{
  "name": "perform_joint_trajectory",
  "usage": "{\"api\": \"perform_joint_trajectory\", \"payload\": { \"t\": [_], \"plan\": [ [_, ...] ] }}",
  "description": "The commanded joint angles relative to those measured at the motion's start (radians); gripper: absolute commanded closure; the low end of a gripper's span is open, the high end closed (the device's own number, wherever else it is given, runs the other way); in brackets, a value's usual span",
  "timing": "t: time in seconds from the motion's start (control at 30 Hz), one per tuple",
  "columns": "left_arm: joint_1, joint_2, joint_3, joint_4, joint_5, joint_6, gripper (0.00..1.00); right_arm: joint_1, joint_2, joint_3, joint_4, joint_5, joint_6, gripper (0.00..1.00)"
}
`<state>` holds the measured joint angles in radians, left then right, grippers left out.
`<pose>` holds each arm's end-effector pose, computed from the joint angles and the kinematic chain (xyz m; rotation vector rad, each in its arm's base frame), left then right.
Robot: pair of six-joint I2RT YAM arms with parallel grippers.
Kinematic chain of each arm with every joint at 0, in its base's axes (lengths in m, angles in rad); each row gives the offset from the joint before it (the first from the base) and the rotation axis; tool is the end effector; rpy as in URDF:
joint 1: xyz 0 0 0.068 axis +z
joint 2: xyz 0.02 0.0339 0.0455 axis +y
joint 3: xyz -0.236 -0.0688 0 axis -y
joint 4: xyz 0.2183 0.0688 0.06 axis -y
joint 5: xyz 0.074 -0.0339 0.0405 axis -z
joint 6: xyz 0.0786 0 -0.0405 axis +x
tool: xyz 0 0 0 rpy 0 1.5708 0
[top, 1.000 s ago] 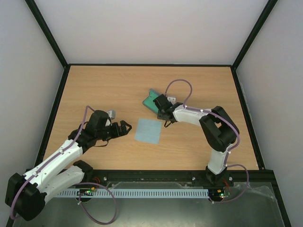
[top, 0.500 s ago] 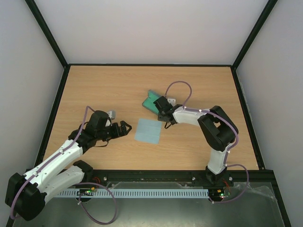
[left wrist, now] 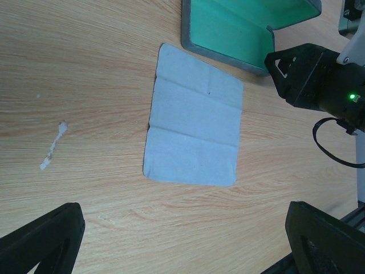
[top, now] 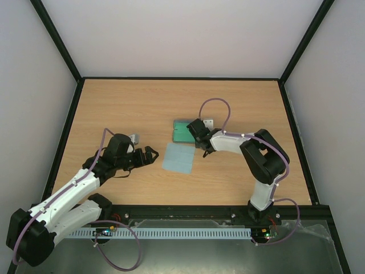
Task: Organize the sunglasses
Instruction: Adjust the sunglasses case at the center of the board, then adjust the glasses cleaning cloth at the center of the board.
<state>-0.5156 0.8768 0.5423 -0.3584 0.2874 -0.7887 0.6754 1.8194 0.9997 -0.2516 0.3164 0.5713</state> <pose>0.1716 -0.1229 0.1845 -0.1674 2.4320 -0.9727 0.2823 0.1948 0.0931 -0.0291 2.5582 0.0495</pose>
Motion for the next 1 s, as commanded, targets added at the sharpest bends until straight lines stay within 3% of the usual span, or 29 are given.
{"api": "perform_joint_trajectory", "payload": {
  "t": [0.0, 0.33, 0.7, 0.97],
  "plan": [
    [0.008, 0.000, -0.008, -0.006, 0.006, 0.005, 0.01, -0.002, -0.049, -0.010, -0.015, 0.071, -0.053, 0.67],
    [0.008, -0.004, 0.022, -0.025, -0.008, 0.015, 0.01, -0.002, -0.315, -0.043, -0.028, -0.039, -0.049, 0.41],
    [0.006, 0.096, 0.024, 0.038, 0.020, 0.046, 0.01, 0.014, -0.505, -0.246, -0.023, -0.308, 0.099, 0.42],
    [-0.028, 0.281, 0.085, 0.110, -0.051, 0.075, 0.02, 0.059, -0.406, -0.275, 0.047, -0.318, 0.127, 0.49]
  ]
}}
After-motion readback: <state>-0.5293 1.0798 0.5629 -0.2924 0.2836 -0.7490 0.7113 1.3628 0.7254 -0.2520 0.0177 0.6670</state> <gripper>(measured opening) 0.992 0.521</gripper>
